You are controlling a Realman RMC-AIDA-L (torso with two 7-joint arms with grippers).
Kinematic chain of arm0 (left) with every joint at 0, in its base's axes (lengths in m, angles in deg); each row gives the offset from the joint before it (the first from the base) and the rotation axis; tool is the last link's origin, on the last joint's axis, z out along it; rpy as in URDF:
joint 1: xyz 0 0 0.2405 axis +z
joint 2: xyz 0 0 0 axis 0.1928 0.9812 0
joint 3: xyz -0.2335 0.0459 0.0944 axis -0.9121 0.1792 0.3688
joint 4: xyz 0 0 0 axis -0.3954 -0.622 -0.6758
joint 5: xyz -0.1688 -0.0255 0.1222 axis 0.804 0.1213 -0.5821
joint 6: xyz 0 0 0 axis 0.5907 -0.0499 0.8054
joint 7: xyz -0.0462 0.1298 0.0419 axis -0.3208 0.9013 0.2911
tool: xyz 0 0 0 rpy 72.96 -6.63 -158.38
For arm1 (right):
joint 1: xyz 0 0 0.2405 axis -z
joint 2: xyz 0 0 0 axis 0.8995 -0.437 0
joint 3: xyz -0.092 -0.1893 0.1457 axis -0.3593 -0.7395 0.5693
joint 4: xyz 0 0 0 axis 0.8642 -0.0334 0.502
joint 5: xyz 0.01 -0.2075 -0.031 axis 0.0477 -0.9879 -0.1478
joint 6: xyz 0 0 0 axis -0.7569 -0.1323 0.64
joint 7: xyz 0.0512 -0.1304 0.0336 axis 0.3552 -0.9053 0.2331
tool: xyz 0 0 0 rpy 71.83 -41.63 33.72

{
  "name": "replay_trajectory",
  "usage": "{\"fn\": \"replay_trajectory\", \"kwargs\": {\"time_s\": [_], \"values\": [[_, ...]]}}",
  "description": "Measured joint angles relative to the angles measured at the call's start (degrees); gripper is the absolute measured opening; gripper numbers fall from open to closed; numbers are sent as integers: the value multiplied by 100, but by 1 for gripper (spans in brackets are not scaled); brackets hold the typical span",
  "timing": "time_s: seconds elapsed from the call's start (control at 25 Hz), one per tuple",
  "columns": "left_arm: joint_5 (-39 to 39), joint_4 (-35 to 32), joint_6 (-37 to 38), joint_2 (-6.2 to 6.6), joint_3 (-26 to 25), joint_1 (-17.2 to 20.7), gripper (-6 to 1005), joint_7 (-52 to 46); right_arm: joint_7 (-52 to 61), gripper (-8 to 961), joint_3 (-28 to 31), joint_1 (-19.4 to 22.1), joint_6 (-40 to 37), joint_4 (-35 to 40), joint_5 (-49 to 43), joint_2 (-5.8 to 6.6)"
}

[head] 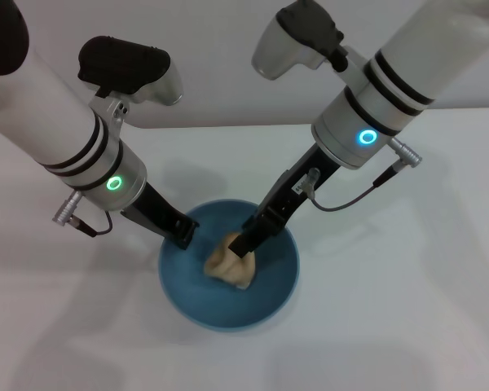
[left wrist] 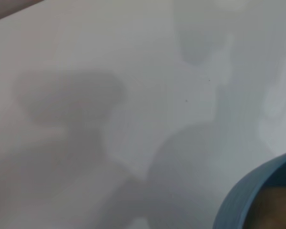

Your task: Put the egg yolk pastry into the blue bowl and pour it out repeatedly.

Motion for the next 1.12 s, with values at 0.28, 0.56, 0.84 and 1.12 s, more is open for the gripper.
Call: {"fn": "replay_trajectory", "kwargs": {"time_s": [0.28,0.56,0.84,1.12], "values": [[0,-54,103,11,4,33,17,3,636,410,6,-154,-353,-527,236,79],[-24,-93,605,9,371,87,18,125,650,422,0,-115,-881,-1727,653,110],[-16,105,1742,6,1140,369,18,198,758,422,-1,770,-625,-2612,1687,136],[-153,491,2730,0,1770,644,18,233,236,423,-4,2353,-1072,-2751,4163,319]]}}
